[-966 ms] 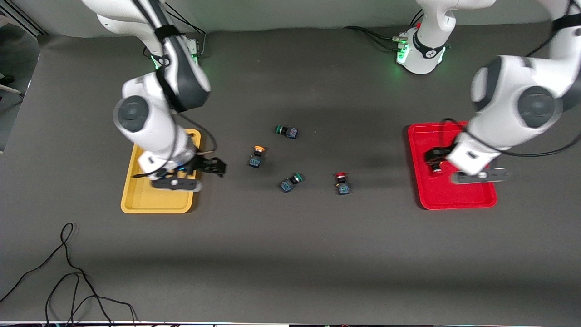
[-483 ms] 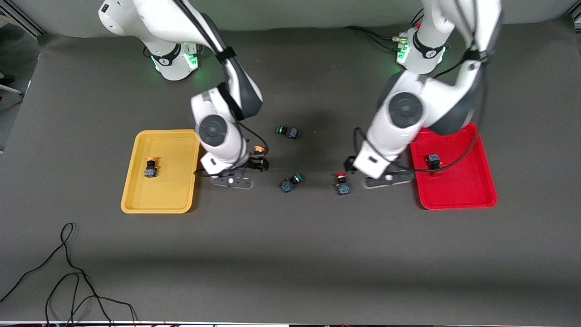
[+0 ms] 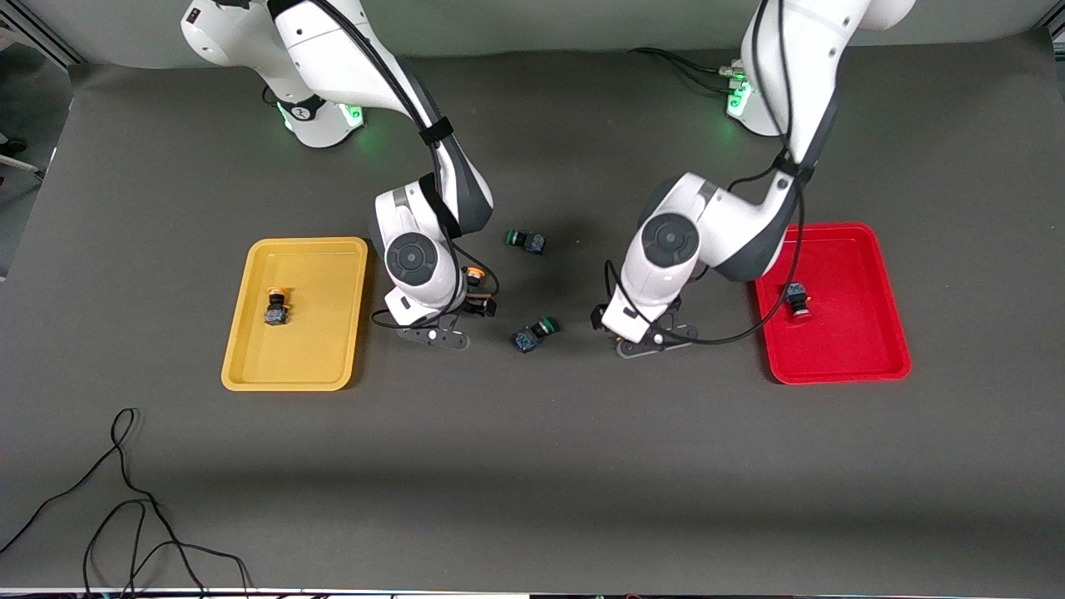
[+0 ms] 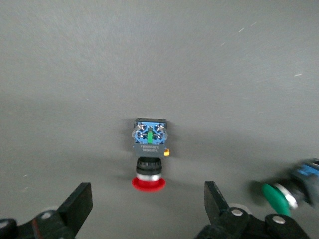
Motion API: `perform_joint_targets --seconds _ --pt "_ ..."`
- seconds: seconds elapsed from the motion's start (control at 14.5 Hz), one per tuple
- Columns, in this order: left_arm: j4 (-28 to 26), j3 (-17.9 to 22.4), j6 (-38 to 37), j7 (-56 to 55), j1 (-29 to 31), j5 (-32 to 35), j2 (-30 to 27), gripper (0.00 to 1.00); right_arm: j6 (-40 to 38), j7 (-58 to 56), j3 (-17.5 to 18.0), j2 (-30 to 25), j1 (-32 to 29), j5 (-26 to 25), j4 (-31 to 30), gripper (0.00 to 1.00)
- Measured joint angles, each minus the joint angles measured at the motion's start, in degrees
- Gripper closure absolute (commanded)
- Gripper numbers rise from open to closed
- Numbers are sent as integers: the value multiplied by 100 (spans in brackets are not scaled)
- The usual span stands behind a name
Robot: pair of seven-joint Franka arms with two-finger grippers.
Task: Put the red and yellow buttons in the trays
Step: 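Grasp the yellow button with the right gripper while the left gripper grasps red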
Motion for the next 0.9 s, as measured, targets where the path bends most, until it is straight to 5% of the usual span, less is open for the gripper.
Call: perform_joint_targets --seconds 0.21,0.41,0.48,0.9 --pt "5 11 105 -24 0 0 313 16 103 4 0 5 276 183 -228 0" --pt "6 14 135 -70 -2 0 427 81 199 13 -11 14 329 186 -321 11" --pt "6 14 137 -92 -3 0 429 90 234 13 -24 29 328 186 -358 18" --pt "81 23 132 -211 -9 1 424 91 318 13 -68 52 328 187 -422 82"
